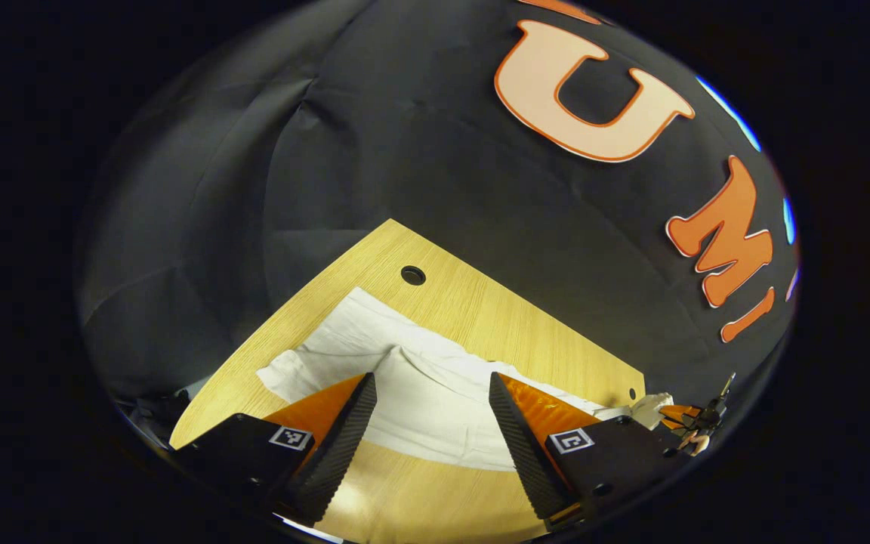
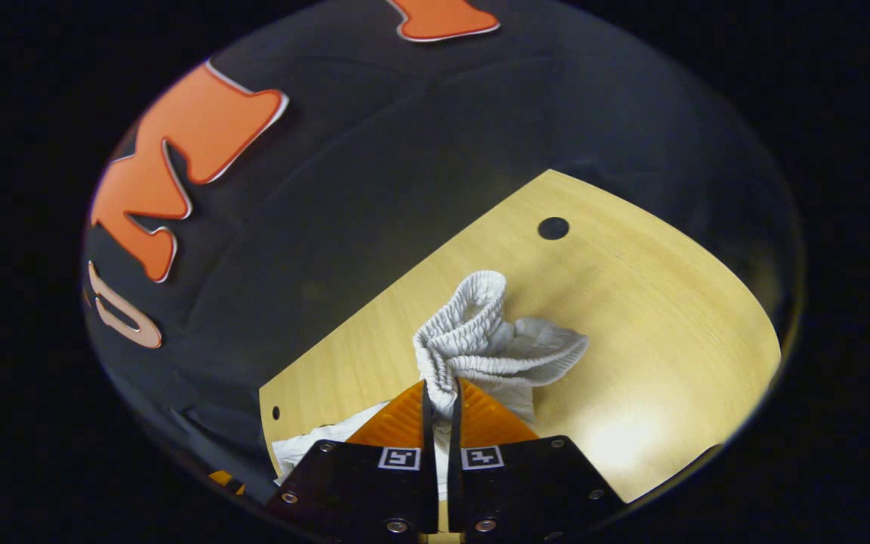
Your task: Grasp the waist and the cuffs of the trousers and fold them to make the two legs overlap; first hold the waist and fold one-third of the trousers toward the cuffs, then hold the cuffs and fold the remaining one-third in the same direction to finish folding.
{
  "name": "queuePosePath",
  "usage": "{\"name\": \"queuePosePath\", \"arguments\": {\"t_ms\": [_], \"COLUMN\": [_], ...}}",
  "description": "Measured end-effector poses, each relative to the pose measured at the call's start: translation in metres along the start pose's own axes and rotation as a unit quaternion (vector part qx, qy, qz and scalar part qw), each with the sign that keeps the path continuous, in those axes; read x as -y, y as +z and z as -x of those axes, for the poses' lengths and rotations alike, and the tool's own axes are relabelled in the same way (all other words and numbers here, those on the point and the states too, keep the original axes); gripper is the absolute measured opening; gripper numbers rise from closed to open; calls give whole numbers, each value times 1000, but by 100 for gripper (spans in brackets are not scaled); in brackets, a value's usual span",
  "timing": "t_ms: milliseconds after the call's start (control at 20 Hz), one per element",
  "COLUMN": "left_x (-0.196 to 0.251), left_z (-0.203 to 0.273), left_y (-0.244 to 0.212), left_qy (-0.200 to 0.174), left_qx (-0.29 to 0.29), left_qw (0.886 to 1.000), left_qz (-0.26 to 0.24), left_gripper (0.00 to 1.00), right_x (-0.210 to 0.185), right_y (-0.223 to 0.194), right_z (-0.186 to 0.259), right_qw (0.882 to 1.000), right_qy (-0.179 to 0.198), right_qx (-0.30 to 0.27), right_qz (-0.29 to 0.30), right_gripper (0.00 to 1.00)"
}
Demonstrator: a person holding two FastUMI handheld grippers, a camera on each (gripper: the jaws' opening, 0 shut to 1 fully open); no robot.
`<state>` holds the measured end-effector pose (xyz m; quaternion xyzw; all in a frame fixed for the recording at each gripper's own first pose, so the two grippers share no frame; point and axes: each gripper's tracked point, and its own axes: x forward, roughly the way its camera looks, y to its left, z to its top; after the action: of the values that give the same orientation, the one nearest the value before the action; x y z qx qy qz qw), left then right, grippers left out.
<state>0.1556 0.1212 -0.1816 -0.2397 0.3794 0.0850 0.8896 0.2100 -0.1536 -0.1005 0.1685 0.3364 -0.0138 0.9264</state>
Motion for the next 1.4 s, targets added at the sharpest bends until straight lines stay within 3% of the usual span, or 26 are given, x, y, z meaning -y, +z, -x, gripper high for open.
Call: {"name": "queuePosePath", "arguments": {"t_ms": [50,150,300,500,750,950,1000,1100,1150,1400], "left_x": [-8,-21,-38,-50,-68,-83,-86,-92,-95,-95], "left_z": [-1,-4,-6,-8,-12,-11,-11,-12,-13,-11], "left_y": [4,14,27,32,34,38,38,39,39,39], "left_qy": [-3,-11,-22,-37,-55,-57,-59,-59,-59,-56], "left_qx": [-2,-5,-6,-13,-24,-28,-30,-32,-33,-37], "left_qw": [1000,1000,1000,999,998,998,998,998,998,998], "left_qz": [0,-1,-1,-11,-10,-6,-4,0,2,19], "left_gripper": [94,100,98,98,98,98,94,100,94,98], "right_x": [-8,-32,-70,-71,-71,-71,-71,-71,-70,-69], "right_y": [4,-4,-21,-45,-26,-21,-20,-20,-21,-21], "right_z": [11,25,39,27,36,40,41,42,41,42], "right_qw": [1000,1000,999,996,991,988,986,984,983,978], "right_qy": [4,11,32,39,45,23,19,17,13,25], "right_qx": [1,-2,-13,-38,-75,-96,-106,-123,-129,-155], "right_qz": [9,25,41,72,102,122,124,129,132,134], "right_gripper": [5,5,5,5,5,5,5,8,11,20]}}
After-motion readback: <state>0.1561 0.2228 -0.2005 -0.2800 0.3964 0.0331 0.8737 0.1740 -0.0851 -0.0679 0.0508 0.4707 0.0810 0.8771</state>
